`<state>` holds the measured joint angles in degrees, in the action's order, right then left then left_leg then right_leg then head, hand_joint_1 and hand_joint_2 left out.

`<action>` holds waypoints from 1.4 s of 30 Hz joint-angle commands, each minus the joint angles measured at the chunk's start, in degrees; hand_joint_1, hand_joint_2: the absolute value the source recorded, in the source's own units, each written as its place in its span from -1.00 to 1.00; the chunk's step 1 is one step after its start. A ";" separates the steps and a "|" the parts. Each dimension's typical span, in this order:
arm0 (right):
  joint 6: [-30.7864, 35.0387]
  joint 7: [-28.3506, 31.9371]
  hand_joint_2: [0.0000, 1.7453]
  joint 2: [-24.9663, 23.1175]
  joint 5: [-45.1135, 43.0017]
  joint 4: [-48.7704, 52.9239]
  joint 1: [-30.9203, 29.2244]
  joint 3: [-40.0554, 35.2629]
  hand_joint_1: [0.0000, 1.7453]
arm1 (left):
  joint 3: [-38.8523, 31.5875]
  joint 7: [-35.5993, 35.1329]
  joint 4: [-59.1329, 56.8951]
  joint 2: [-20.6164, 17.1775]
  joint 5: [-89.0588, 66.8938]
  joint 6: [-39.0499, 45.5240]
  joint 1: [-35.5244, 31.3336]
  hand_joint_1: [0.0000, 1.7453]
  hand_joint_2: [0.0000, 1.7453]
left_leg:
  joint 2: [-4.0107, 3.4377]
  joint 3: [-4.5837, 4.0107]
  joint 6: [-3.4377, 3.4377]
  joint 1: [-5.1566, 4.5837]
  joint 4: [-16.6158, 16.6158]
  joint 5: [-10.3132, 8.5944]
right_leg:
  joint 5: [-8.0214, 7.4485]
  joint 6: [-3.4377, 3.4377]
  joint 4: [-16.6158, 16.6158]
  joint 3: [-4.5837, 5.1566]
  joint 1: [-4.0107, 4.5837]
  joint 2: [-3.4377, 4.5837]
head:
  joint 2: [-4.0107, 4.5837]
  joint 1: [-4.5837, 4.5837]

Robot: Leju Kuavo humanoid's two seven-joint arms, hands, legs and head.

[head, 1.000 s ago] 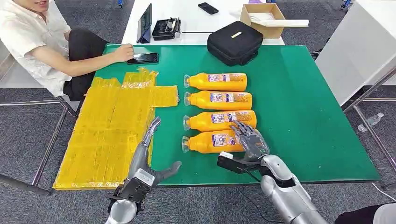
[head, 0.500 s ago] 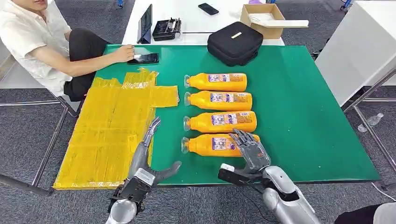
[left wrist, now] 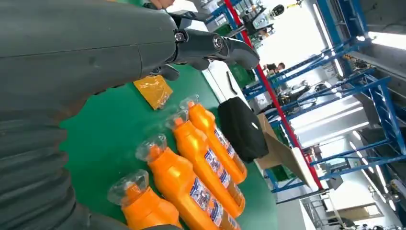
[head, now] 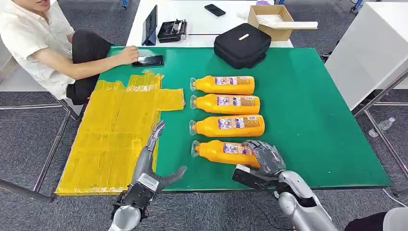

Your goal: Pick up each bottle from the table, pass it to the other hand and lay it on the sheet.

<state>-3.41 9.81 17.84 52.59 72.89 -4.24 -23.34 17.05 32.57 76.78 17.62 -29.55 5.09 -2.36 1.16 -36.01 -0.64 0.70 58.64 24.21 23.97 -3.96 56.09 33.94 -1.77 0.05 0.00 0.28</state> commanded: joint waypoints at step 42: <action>-2.20 -6.49 1.00 -0.58 2.44 -6.84 5.46 3.72 -1.00 | 1.51 0.89 -4.12 1.76 0.99 -0.76 -1.88 -1.00 1.00 | -0.47 0.99 -0.05 0.09 -0.09 0.37 | 0.10 0.16 -0.21 -0.52 0.16 0.30 | 0.00 -0.02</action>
<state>-4.13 2.60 18.77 56.24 70.86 -1.44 -19.76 17.75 33.44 76.43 17.59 -28.63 4.17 -2.51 0.50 -35.02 -0.69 0.70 58.61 24.61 24.06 -3.97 56.01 33.55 -1.73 0.65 0.00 0.26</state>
